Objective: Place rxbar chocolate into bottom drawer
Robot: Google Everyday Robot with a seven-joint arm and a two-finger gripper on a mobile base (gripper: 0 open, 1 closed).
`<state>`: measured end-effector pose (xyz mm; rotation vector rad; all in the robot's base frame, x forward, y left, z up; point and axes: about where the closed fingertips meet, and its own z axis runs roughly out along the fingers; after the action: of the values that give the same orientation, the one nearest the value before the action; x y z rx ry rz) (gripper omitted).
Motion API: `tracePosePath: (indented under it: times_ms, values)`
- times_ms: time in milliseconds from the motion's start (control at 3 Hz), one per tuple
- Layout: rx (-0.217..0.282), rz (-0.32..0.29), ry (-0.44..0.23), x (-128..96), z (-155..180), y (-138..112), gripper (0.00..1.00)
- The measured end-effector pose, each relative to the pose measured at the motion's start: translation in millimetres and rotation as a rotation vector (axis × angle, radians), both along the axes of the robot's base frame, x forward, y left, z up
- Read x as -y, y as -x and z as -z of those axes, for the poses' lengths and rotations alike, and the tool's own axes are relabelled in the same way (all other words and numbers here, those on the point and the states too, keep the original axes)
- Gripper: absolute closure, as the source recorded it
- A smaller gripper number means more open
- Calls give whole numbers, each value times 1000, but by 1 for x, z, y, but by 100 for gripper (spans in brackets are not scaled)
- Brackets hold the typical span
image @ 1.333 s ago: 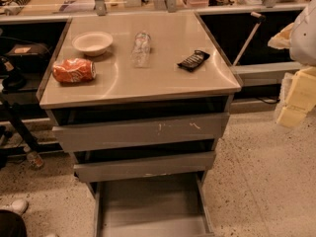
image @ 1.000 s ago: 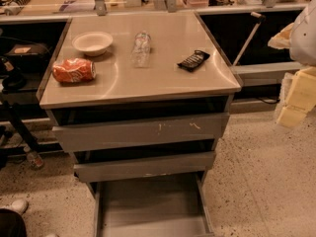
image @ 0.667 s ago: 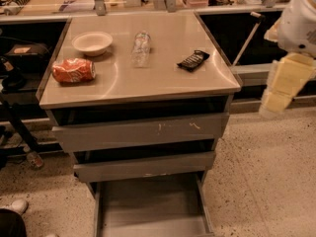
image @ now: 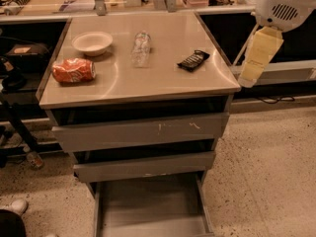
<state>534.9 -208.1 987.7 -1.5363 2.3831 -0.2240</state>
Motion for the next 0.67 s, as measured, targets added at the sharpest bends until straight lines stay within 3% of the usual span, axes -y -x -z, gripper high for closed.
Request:
tracePosePath:
  times_ms: [667]
  values:
    - [-21, 37, -54, -44, 6, -70, 0]
